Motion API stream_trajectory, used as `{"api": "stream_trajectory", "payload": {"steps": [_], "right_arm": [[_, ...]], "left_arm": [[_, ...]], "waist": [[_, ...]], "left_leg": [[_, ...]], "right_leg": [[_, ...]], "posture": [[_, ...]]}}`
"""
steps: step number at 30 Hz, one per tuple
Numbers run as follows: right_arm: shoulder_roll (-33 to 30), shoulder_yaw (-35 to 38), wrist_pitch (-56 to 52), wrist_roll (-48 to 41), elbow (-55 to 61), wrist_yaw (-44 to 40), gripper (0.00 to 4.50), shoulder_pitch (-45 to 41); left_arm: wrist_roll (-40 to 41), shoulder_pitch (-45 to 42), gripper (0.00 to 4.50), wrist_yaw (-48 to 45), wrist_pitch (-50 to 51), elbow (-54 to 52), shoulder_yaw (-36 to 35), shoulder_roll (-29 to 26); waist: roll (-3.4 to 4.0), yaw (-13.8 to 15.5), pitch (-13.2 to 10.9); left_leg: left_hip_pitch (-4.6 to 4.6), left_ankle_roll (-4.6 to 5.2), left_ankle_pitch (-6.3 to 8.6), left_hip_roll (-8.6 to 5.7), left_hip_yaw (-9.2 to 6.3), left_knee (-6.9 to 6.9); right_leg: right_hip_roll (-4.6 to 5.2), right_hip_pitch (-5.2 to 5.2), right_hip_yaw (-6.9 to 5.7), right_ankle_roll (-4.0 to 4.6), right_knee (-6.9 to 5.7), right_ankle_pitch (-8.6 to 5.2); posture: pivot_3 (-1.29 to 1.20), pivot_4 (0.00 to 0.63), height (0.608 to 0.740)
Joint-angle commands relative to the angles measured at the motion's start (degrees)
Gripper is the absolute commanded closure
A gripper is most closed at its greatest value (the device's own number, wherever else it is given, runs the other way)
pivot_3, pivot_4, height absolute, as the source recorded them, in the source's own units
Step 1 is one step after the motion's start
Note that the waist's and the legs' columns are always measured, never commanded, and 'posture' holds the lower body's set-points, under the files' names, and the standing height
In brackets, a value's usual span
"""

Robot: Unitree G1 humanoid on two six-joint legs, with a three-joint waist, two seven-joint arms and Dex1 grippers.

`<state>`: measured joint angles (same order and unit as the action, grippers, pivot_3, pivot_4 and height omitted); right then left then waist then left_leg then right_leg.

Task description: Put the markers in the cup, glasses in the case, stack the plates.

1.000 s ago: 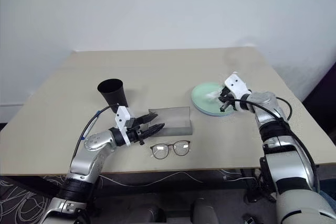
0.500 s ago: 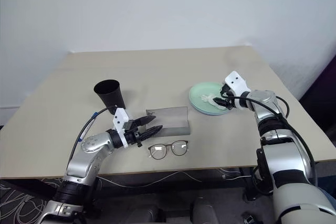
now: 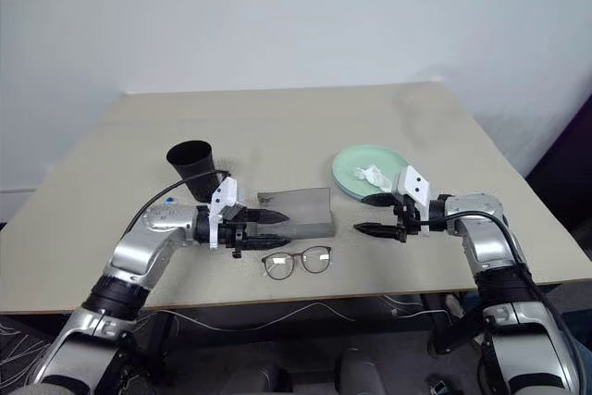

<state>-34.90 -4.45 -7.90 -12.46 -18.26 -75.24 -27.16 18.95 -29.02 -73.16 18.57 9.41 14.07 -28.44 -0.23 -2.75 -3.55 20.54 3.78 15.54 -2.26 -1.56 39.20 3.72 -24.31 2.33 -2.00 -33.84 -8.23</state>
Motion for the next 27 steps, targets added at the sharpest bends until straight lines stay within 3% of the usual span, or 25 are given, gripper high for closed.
{"api": "stream_trajectory", "payload": {"steps": [1,12,21,25,27], "right_arm": [[0.0,0.0,0.6,-0.5,2.2,1.0,1.15,0.6],[1.8,0.2,2.4,-0.1,2.0,6.2,1.15,2.0],[2.6,0.2,2.3,-0.3,3.8,9.0,1.15,3.7],[2.7,0.1,2.1,-0.3,4.7,9.9,1.12,4.5],[2.8,0.0,2.1,-0.3,4.9,10.2,1.12,4.8]], "left_arm": [[-1.7,-4.6,1.99,-5.4,-0.9,3.6,2.8,-0.2],[-12.0,-16.0,1.99,-14.3,-7.4,21.7,12.2,4.3],[-15.8,-19.3,1.99,-15.7,-10.5,29.8,13.2,8.8],[-17.0,-19.6,2.86,-15.8,-11.6,31.4,12.9,9.6],[-17.3,-19.8,3.59,-16.0,-12.0,31.9,12.8,9.7]], "waist": [[0.0,0.0,0.0],[-0.04,0.1,0.0],[-0.07,0.1,0.0],[-0.08,0.1,0.0],[-0.08,0.1,0.0]], "left_leg": [[0.01,0.0,0.0,0.0,0.0,0.0],[0.1,0.05,0.03,-0.08,-0.01,-0.03],[0.13,0.06,0.03,-0.08,-0.04,0.01],[0.13,0.07,0.03,-0.08,-0.05,0.0],[0.13,0.07,0.03,-0.08,-0.04,0.0]], "right_leg": [[-0.02,-0.01,0.0,0.0,0.01,0.0],[0.01,-0.07,0.07,-0.02,0.04,0.01],[0.01,-0.06,0.07,-0.03,0.04,0.01],[0.01,-0.06,0.07,-0.04,0.04,0.01],[0.01,-0.07,0.08,-0.04,0.04,0.01]], "posture": [[0.0,0.0,0.74],[0.0,0.0,0.74],[0.0,0.0,0.74],[0.0,0.0,0.74],[0.0,0.0,0.74]]}}
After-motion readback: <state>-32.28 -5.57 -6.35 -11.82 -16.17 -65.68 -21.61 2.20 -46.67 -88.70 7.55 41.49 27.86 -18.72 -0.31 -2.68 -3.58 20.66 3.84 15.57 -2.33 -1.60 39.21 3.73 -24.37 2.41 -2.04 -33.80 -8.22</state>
